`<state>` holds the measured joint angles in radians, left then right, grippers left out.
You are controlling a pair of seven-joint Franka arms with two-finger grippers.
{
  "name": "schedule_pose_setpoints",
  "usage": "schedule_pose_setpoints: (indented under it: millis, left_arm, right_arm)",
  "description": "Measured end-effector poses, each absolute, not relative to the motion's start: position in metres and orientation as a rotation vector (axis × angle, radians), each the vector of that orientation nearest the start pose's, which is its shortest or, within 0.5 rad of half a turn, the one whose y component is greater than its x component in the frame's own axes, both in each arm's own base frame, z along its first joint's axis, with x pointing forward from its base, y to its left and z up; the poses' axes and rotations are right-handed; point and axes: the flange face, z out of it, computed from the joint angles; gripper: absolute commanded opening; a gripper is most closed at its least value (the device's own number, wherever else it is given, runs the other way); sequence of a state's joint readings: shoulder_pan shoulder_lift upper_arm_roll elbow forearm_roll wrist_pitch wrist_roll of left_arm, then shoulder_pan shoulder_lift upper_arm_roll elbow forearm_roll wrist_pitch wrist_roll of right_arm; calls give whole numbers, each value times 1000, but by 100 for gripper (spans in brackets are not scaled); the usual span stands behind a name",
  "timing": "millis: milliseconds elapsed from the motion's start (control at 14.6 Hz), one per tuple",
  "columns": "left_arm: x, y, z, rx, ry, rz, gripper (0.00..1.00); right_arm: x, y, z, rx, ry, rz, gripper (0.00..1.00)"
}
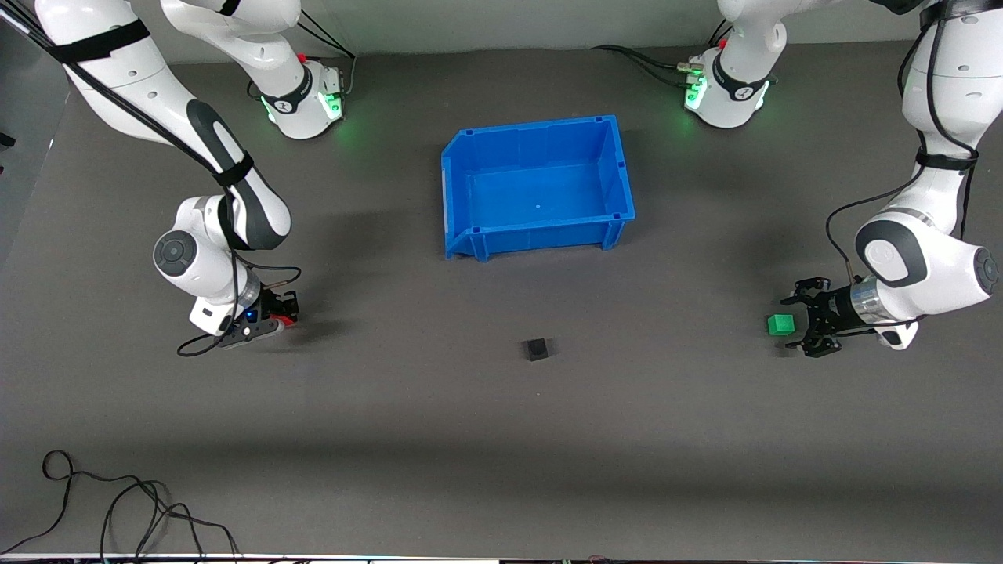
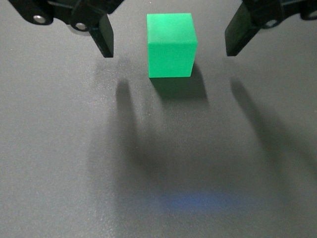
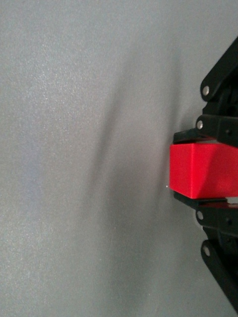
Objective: Attach green and red cubes to black cube
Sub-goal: 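Close the right gripper on the red cube while the left gripper grasps green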
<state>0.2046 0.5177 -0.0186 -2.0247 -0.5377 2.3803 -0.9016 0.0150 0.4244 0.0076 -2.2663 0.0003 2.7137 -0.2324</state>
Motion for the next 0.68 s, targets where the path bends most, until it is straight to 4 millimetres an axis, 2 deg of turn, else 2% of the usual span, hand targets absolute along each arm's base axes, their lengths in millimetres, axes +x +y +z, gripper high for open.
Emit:
schedule_pose_setpoints:
  millis: [68, 137, 205, 274, 479, 684]
  left_arm:
    - [574, 103, 177, -2456, -2319, 460, 94]
    - [574, 103, 177, -2455, -2320, 459, 88]
    - [574, 104, 177, -2455, -2320, 459, 73]
    - [574, 104, 177, -2455, -2321, 459, 63]
    - [575, 104, 178, -2455, -2321, 459, 14]
    - [576, 104, 179, -2457, -2323, 453, 8]
  right_arm:
    - [537, 12, 172, -3115, -360, -38, 31]
    - [538, 10, 173, -3112, -307, -41, 17]
    - [538, 9, 173, -3106, -244, -43, 0]
    - [538, 9, 173, -3102, -176, -45, 0]
    - [539, 15, 174, -3099, 38, -43, 0]
    - [541, 26, 179, -3080, 269, -56, 0]
